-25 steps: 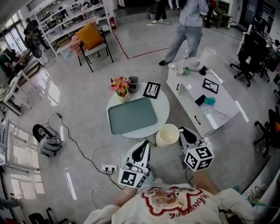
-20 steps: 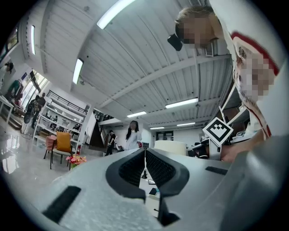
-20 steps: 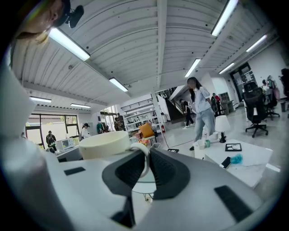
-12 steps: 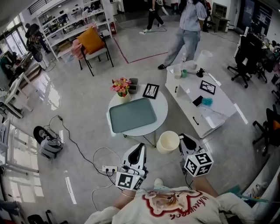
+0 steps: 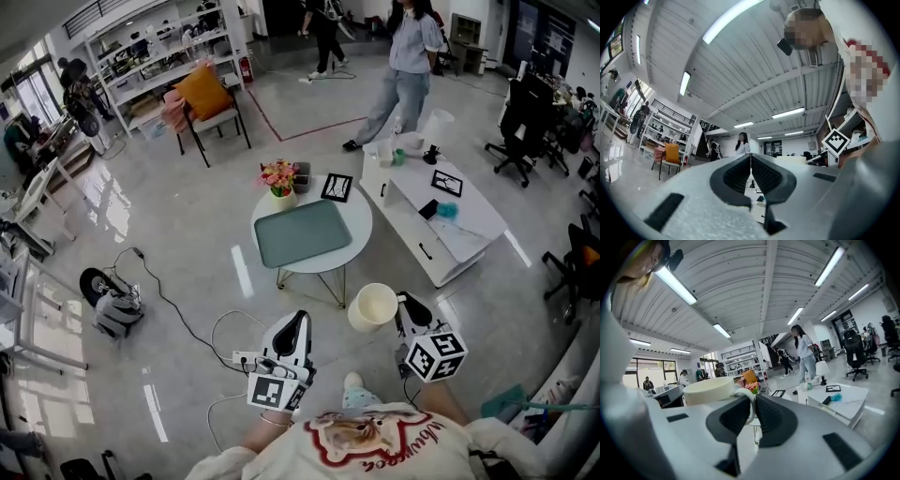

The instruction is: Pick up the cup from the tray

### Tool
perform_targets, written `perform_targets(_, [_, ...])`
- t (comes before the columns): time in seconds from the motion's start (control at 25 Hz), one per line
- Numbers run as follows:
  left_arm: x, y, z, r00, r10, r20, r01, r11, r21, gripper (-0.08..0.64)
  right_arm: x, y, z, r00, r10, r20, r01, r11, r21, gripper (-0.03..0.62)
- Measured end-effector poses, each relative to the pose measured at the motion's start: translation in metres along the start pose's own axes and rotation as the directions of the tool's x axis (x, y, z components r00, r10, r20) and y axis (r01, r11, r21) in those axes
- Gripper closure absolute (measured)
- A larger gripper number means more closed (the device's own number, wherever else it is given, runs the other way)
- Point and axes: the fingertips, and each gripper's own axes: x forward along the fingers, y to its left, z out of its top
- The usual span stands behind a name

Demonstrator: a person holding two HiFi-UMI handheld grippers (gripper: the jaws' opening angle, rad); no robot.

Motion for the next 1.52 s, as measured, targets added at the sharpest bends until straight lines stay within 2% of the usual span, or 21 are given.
perform_targets(0.2, [-0.061,-0.007,0.016,1.000,-0.012,0.006,0.012,1.000,-0.011,0.541,-0.036,0.050,-0.011,0.999,-0.006,0.033,0.006,1.000,0.002,0.541])
perform_targets(0.36, [-0.099,-0.026,0.024,0.998,-0.065,-0.004,0.065,0.998,-0.007,0.541,-0.072,0.083,-0.019,0.998,-0.018,0.056,0.018,1.000,-0.003,0.541])
perform_targets(0.56, [-0.135,-0.055,0.038,0.993,-0.113,-0.020,0.112,0.993,-0.046,0.541,-0.111,0.111,-0.030,0.997,-0.033,0.070,0.034,0.999,-0.021,0.541])
perform_targets(0.72, [-0.161,-0.063,0.037,0.993,-0.115,-0.015,0.114,0.992,-0.047,0.541,-0.132,0.127,-0.040,0.997,-0.028,0.071,0.028,1.000,-0.003,0.541])
perform_targets(1.0, [-0.171,-0.076,0.047,0.996,-0.092,-0.016,0.091,0.994,-0.060,0.541,-0.149,0.135,-0.044,0.998,0.001,0.065,0.000,1.000,-0.015,0.541])
perform_targets(1.2, [-0.165,-0.093,0.045,0.996,-0.088,-0.005,0.088,0.996,-0.033,0.541,-0.164,0.128,-0.032,0.997,0.008,0.077,-0.005,0.999,-0.032,0.541])
perform_targets(1.52, [-0.155,-0.111,0.041,0.995,-0.095,-0.023,0.093,0.994,-0.053,0.541,-0.171,0.113,-0.031,0.997,0.010,0.072,-0.008,1.000,-0.029,0.541])
